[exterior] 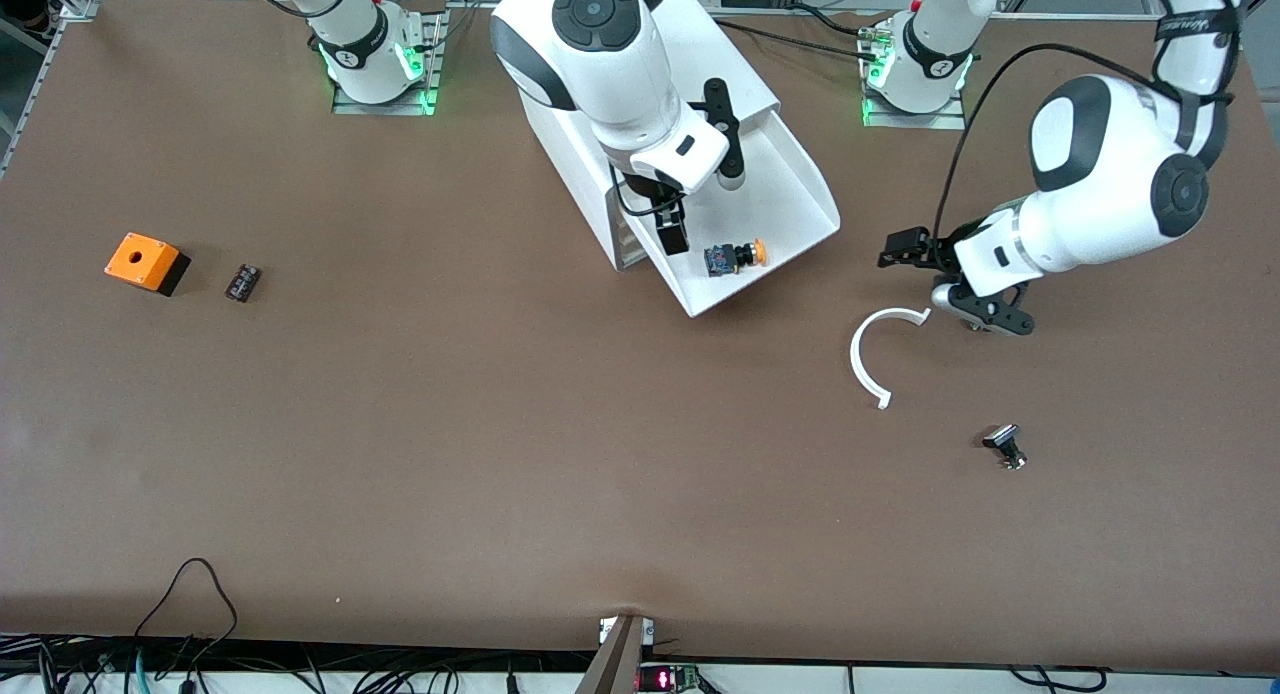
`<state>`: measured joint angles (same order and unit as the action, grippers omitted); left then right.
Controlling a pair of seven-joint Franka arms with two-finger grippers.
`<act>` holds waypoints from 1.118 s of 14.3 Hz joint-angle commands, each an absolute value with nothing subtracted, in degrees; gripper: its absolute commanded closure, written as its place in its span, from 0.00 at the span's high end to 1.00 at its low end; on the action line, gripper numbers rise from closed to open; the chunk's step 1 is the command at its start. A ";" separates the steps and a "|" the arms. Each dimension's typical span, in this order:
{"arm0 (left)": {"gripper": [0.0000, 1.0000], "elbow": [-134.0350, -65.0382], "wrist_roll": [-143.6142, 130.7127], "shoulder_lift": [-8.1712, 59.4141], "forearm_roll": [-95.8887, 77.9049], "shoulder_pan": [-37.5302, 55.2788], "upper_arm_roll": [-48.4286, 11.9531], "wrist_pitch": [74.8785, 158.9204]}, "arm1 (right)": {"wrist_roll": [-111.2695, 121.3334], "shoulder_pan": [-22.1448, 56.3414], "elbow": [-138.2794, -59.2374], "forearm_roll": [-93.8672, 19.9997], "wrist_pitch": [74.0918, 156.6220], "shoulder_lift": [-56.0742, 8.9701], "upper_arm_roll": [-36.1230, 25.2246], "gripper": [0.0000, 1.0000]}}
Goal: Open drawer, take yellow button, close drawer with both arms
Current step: 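Withdraw the left gripper while the right gripper reaches into the drawer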
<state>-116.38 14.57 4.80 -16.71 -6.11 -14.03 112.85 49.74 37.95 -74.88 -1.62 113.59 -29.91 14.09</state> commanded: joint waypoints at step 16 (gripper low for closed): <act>1.00 -97.22 5.72 1.58 5.71 -5.37 -7.64 91.42 | 47.99 47.72 -57.57 -1.58 107.83 -42.88 6.24 1.00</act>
<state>-100.65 9.60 1.14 2.79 -6.46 -6.79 94.82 49.13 46.70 -60.39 -1.62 107.50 -40.76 7.32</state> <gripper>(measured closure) 0.000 0.000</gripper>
